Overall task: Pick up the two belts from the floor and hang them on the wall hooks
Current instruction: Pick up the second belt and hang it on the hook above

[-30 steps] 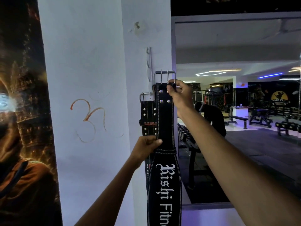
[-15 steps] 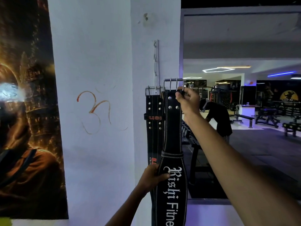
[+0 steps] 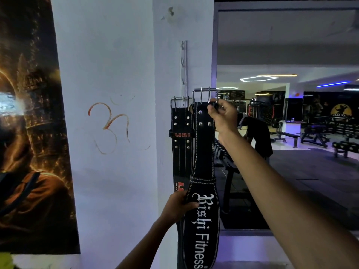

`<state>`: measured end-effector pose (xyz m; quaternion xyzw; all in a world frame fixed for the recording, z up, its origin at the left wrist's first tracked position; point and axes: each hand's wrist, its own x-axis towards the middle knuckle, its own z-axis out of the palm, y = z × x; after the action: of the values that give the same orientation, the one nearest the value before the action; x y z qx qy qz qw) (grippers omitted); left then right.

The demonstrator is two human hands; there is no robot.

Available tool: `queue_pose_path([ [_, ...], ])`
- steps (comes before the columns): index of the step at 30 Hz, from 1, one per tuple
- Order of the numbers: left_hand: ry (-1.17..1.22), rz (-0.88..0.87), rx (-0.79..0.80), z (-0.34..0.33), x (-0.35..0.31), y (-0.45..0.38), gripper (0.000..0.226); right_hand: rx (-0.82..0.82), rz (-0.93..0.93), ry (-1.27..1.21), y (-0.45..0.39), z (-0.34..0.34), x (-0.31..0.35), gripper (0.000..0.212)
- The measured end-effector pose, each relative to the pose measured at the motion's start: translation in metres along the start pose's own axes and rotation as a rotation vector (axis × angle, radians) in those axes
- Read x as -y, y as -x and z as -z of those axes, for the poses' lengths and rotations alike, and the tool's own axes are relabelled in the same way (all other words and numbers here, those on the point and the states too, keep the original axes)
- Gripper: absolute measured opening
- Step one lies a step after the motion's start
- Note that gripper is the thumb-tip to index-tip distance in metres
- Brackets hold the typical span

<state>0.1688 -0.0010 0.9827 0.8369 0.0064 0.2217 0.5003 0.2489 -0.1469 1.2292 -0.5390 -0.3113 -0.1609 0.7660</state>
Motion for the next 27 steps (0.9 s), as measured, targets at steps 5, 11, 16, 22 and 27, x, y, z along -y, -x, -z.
queue_pose_path([
  [5, -0.190, -0.069, -0.107, 0.016, -0.034, -0.009, 0.022, 0.019, -0.032, 0.017, 0.008, 0.010, -0.014, 0.030],
  [11, 0.136, -0.262, -0.513, 0.038, -0.132, -0.048, 0.035, 0.033, -0.041, -0.028, 0.011, 0.011, -0.020, 0.045],
  [16, -0.006, -0.447, -0.593, 0.054, -0.204, -0.084, 0.045, 0.055, 0.062, -0.009, -0.001, 0.001, -0.022, 0.036],
  [22, -0.016, -0.535, -0.654, 0.077, -0.225, -0.114, 0.060, 0.093, 0.235, 0.017, -0.038, -0.016, -0.017, 0.030],
  [27, 0.006, -0.520, -0.672, 0.104, -0.230, -0.156, 0.037, 0.158, 0.224, 0.003, -0.077, -0.033, -0.011, 0.042],
])
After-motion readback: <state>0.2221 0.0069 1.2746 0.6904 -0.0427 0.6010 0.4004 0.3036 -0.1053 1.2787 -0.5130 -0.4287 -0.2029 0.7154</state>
